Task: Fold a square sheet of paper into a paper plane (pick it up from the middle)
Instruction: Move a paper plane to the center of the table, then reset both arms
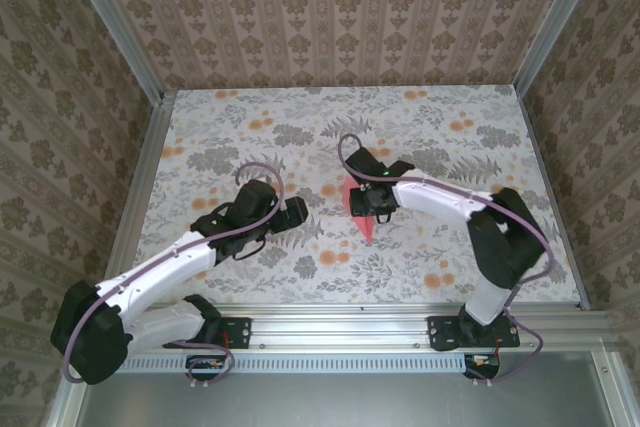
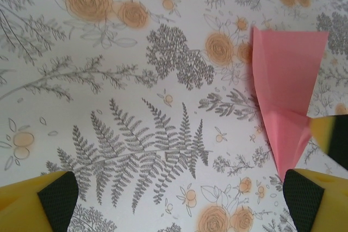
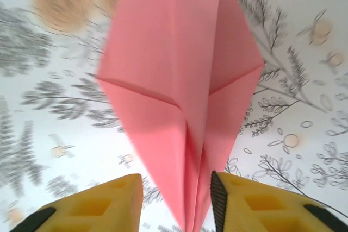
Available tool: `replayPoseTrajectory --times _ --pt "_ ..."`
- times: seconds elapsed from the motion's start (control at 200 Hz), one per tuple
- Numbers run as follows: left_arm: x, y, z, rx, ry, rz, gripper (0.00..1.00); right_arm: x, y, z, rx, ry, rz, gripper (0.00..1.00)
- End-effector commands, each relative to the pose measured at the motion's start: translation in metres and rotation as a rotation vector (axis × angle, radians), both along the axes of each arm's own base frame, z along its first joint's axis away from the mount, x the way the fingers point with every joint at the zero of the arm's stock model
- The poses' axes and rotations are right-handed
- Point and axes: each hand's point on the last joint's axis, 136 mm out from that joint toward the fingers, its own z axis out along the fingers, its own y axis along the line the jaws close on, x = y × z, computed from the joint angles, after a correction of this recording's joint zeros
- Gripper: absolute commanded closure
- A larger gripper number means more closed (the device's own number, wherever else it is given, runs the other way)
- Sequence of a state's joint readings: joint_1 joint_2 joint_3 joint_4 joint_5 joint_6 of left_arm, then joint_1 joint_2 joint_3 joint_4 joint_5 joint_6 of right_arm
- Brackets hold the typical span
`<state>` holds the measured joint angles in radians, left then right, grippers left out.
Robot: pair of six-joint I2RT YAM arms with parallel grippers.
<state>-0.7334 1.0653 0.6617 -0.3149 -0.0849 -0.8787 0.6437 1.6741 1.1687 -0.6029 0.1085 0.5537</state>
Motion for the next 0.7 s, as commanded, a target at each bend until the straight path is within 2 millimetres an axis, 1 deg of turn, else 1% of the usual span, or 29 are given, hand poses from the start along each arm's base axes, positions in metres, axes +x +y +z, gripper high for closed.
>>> replayPoseTrajectory --times 0.0,0.055,0.07,0.09,0.11,0.125,0.17,0.235,0.29,0.305,0.35,0.395,0.425,0.45,0.565,0.69,0.695 --pt "0.008 0.012 0.021 0.064 -0.087 0.014 0.0 0.005 -0.02 0.057 -0.006 -0.133 -0.023 0.5" --pt "0.01 0.017 0.025 0.092 -0.112 0.025 0.0 0.005 -0.031 0.078 -0.003 -0.2 -0.031 0.45" --pt "0.011 0.019 0.025 0.099 -0.118 0.029 0.0 0.005 -0.033 0.079 -0.007 -0.209 -0.031 0.44" --pt "0.012 0.021 0.026 0.107 -0.126 0.035 0.0 0.005 -0.038 0.089 -0.006 -0.245 -0.033 0.41" --pt "0.013 0.024 0.027 0.12 -0.138 0.043 0.0 0.005 -0.041 0.092 -0.013 -0.262 -0.033 0.4" --pt "0.014 0.025 0.028 0.127 -0.146 0.046 0.0 0.004 -0.044 0.103 -0.005 -0.297 -0.036 0.39" --pt "0.016 0.032 0.031 0.156 -0.171 0.063 0.0 0.003 -0.052 0.117 -0.008 -0.362 -0.041 0.34" --pt "0.019 0.043 0.035 0.203 -0.205 0.092 0.0 0.001 -0.065 0.131 -0.026 -0.448 -0.057 0.28" --pt "0.021 0.051 0.038 0.242 -0.232 0.114 0.0 -0.002 -0.084 0.138 -0.07 -0.514 -0.094 0.23" --pt "0.022 0.054 0.039 0.256 -0.24 0.117 0.0 0.001 -0.086 0.144 -0.068 -0.551 -0.108 0.21" --pt "0.024 0.061 0.042 0.291 -0.262 0.134 0.0 0.0 -0.101 0.148 -0.107 -0.608 -0.142 0.17" --pt "0.026 0.07 0.045 0.342 -0.28 0.153 0.0 -0.002 -0.118 0.149 -0.151 -0.656 -0.183 0.11" --pt "0.028 0.078 0.047 0.38 -0.286 0.172 0.0 -0.003 -0.129 0.146 -0.178 -0.68 -0.207 0.04" --pt "0.03 0.086 0.048 0.409 -0.287 0.193 0.0 -0.002 -0.135 0.143 -0.189 -0.707 -0.213 0.01" --pt "0.041 0.12 0.047 0.501 -0.282 0.287 0.0 0.004 -0.164 0.122 -0.241 -0.769 -0.241 0.0" --pt "0.048 0.165 0.032 0.579 -0.206 0.409 0.0 0.016 -0.198 0.09 -0.284 -0.696 -0.294 0.0" --pt "0.048 0.17 0.032 0.582 -0.201 0.422 0.0 0.017 -0.2 0.089 -0.288 -0.692 -0.297 0.0"
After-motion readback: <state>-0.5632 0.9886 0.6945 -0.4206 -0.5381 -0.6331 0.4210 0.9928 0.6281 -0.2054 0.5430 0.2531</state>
